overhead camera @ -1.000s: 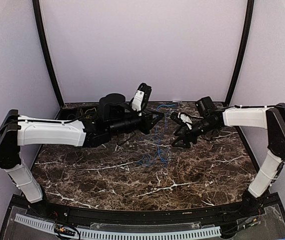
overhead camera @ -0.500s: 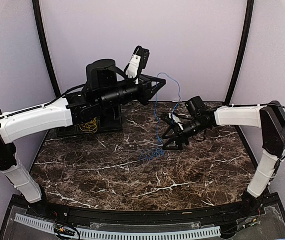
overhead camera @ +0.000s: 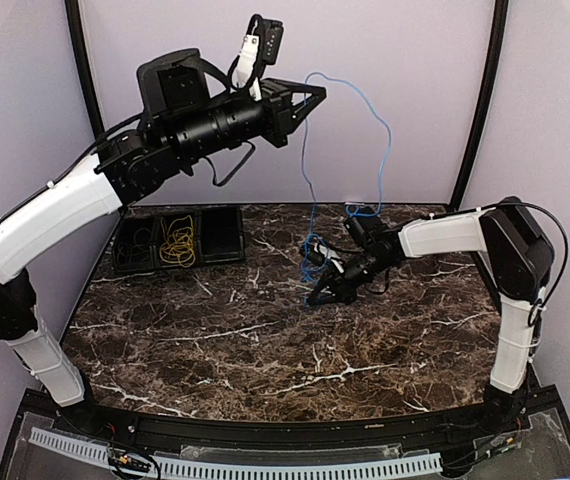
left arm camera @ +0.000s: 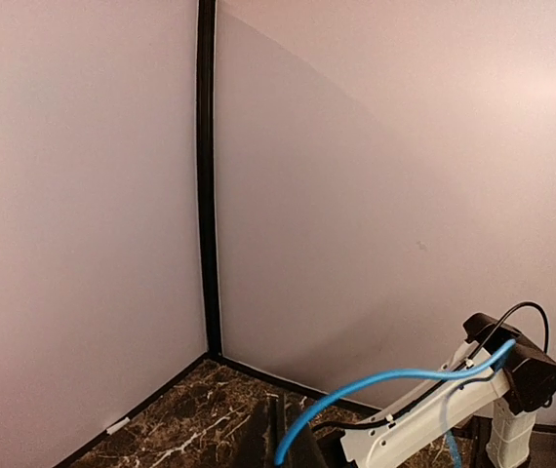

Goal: Untangle the cables

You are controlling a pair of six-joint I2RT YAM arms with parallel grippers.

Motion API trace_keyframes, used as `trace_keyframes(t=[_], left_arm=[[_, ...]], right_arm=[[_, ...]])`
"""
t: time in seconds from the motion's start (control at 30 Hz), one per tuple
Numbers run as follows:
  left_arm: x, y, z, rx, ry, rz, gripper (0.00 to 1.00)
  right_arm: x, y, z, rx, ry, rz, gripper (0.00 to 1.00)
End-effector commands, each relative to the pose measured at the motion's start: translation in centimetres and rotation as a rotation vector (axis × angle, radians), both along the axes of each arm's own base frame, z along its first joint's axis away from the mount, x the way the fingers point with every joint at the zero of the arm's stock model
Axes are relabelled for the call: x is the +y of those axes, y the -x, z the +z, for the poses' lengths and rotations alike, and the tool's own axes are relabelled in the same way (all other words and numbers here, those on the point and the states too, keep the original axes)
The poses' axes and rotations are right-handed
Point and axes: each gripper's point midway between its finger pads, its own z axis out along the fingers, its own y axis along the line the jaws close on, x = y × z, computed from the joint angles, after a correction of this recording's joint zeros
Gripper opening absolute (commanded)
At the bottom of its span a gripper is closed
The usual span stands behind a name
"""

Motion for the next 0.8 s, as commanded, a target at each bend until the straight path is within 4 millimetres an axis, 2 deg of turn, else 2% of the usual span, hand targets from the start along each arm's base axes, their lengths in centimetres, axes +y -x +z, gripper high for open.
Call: trace_keyframes(t=[0.0,0.13,0.27,0.33,0.4,0.47,0.57,0.63,0.67,0.7,0.73,0.77], left_arm=[[2.0,0.9,4.5,-0.113,0.005,0.053,0.00],[3.8,1.7,8.8,-0.193,0.062,0.083,0.00],[5.7,1.8,12.1,-0.269,0.092,0.159,0.00],[6.7,1.7,13.1,-0.299,0.100,0.199,0.00],[7.2,1.3,13.3,-0.307,0.091,0.241,0.00],[7.0,0.4,12.1,-0.299,0.044,0.278,0.00],[6.3,-1.1,9.1,-0.264,-0.050,0.319,0.00],[5.3,-1.9,5.7,-0.227,-0.132,0.316,0.00],[5.1,-2.0,4.8,-0.218,-0.152,0.311,0.00],[4.8,-2.2,3.0,-0.200,-0.188,0.303,0.00],[4.7,-2.2,2.4,-0.188,-0.194,0.298,0.00],[4.6,-2.3,0.6,-0.166,-0.226,0.294,0.00]], right_arm=[[-1.2,-2.1,-1.9,0.013,0.054,-0.093,0.00],[-2.7,-3.1,-3.3,0.044,0.095,-0.147,0.00],[-4.2,-4.0,-4.9,0.098,0.153,-0.200,0.00],[-4.9,-4.2,-5.5,0.104,0.181,-0.216,0.00],[-5.3,-4.3,-5.7,0.092,0.203,-0.226,0.00],[-5.8,-4.5,-5.3,0.069,0.226,-0.229,0.00],[-6.4,-4.8,-3.8,0.006,0.239,-0.239,0.12],[-7.0,-5.1,-2.5,-0.050,0.250,-0.253,0.25],[-7.3,-5.2,-1.9,-0.076,0.259,-0.260,0.29],[-7.6,-5.3,-1.2,-0.100,0.266,-0.264,0.32],[-8.0,-5.2,-0.6,-0.118,0.275,-0.267,0.34],[-8.4,-5.2,0.4,-0.145,0.277,-0.276,0.36]])
